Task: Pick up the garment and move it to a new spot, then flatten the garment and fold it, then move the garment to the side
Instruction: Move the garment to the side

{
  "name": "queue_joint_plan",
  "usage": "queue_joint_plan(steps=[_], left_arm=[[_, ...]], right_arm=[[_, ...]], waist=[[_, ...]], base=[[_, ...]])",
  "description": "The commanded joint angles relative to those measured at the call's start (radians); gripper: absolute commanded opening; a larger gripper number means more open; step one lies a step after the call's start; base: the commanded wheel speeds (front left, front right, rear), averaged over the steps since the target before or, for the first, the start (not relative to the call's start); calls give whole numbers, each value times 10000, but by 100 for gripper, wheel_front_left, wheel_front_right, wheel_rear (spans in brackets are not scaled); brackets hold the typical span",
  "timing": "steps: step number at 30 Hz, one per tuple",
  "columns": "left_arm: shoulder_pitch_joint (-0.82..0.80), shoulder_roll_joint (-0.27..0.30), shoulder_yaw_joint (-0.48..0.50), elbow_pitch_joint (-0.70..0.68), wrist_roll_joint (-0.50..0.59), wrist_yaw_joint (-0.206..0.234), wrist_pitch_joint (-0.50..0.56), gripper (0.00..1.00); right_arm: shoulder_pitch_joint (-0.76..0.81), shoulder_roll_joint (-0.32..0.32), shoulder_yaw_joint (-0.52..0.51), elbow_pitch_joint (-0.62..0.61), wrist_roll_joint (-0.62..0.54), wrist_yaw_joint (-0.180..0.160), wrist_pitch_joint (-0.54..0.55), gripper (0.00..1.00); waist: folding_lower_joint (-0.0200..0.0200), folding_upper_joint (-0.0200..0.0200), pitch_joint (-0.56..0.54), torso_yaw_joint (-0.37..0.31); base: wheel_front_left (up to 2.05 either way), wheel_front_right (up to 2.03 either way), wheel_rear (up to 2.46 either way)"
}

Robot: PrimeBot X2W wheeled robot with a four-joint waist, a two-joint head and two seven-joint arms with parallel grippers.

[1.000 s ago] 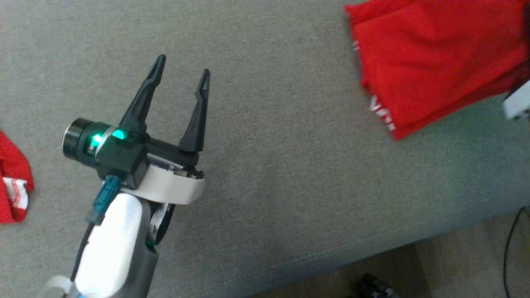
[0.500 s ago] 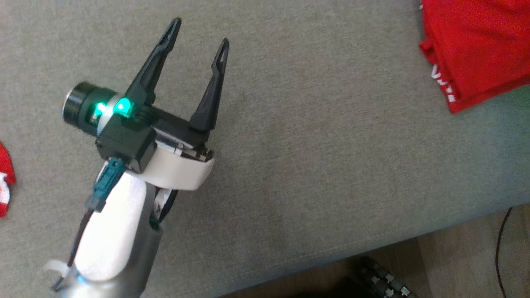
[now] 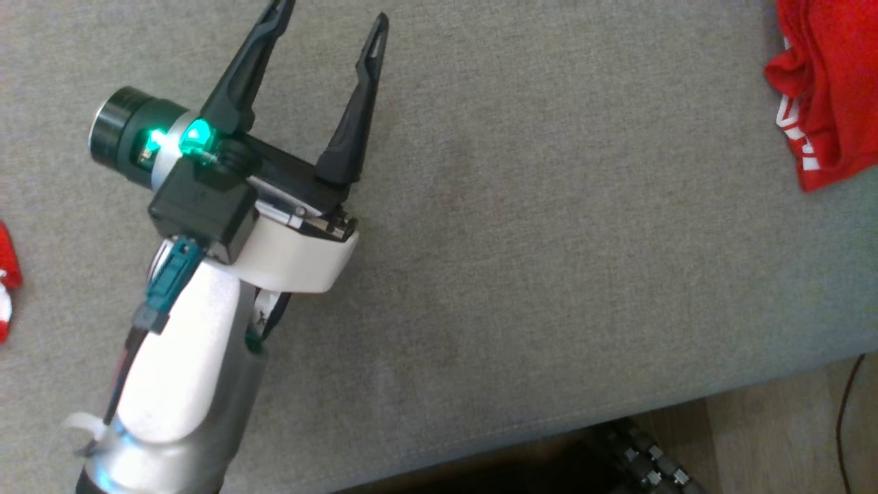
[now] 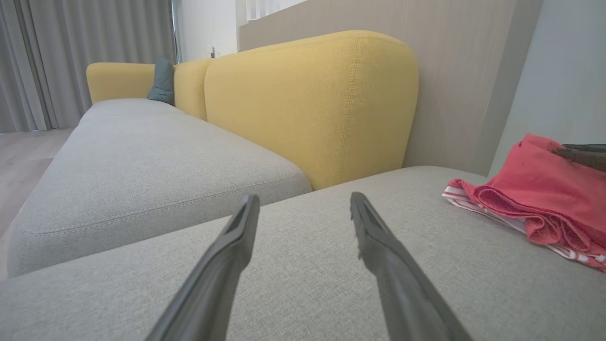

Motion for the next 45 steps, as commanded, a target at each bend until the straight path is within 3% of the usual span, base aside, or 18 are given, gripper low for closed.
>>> queue_joint_plan(steps=[1,8,21,32,45], left_arm=[[-92,106,175,-331,32,27,-46,100],[224,100,170,-171,-104,97,-47,100],[1726,-26,737,454,-633,780,-47,100],[2821,-141,1575,959,-1140,1289,-47,100],[3929,14,2060,1756,-1414,1249,-47,100]], right_arm=[[408,-34,-337,-262,-171,-9,-222,100],[1201,750,-783,-422,-358,-9,-854,100],[3325,2539,1802,-2240,11,-9,-1722,100],[4446,2924,2870,-3303,321,-9,-1467,100],[6139,3022,3175,-4189,518,-9,-883,100]], waist=[[-2,0,-139,35],[-2,0,-739,81],[-2,0,-2449,834],[-2,0,-3552,1813],[-2,0,-4900,2087]], base=[[0,0,0],[0,0,0],[0,0,0],[0,0,0],[0,0,0]])
